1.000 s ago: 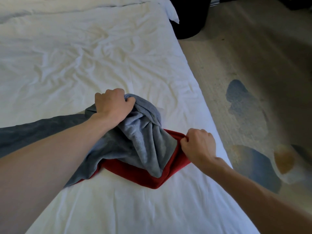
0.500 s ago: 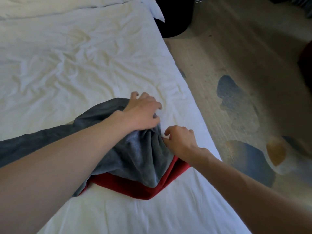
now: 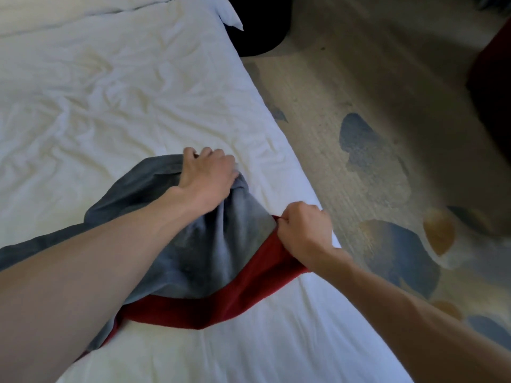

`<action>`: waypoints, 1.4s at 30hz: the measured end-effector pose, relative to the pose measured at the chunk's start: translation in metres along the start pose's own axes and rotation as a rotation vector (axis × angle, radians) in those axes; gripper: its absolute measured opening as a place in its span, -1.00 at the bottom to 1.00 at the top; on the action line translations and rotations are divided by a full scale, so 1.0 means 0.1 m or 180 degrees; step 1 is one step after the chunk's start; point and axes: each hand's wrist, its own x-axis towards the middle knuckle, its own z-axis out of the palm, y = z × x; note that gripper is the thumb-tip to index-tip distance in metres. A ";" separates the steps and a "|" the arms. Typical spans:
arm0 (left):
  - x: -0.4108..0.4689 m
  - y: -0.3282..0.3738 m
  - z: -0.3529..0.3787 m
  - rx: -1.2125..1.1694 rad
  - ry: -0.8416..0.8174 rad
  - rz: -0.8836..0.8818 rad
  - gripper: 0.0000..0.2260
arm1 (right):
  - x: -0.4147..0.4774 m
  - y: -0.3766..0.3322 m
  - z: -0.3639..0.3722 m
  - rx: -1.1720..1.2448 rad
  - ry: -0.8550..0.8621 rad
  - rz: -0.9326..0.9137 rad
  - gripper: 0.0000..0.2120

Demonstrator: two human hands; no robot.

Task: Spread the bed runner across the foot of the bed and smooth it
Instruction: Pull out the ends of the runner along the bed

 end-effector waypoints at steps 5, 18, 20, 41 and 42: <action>0.18 0.05 -0.09 -0.0189 0.0372 -0.0613 -0.77 | 0.01 0.44 -0.24 0.0042 0.0037 0.0761 -0.87; 0.43 0.50 -0.08 -0.0495 -0.0575 0.0603 -0.68 | 0.32 0.42 -0.10 0.1086 -0.0485 0.0663 -0.90; 0.44 0.54 -0.08 -0.0181 -0.0749 0.0613 -0.72 | 0.32 0.45 -0.08 0.1127 -0.0579 0.0709 -0.93; 0.47 0.82 -0.17 -0.0905 0.0742 -0.0268 -0.84 | 0.28 0.97 -0.32 0.2147 0.0382 0.1572 -0.80; 0.46 0.85 -0.17 -0.0943 0.0592 -0.0258 -0.83 | 0.27 0.98 -0.31 0.2137 0.0291 0.1610 -0.85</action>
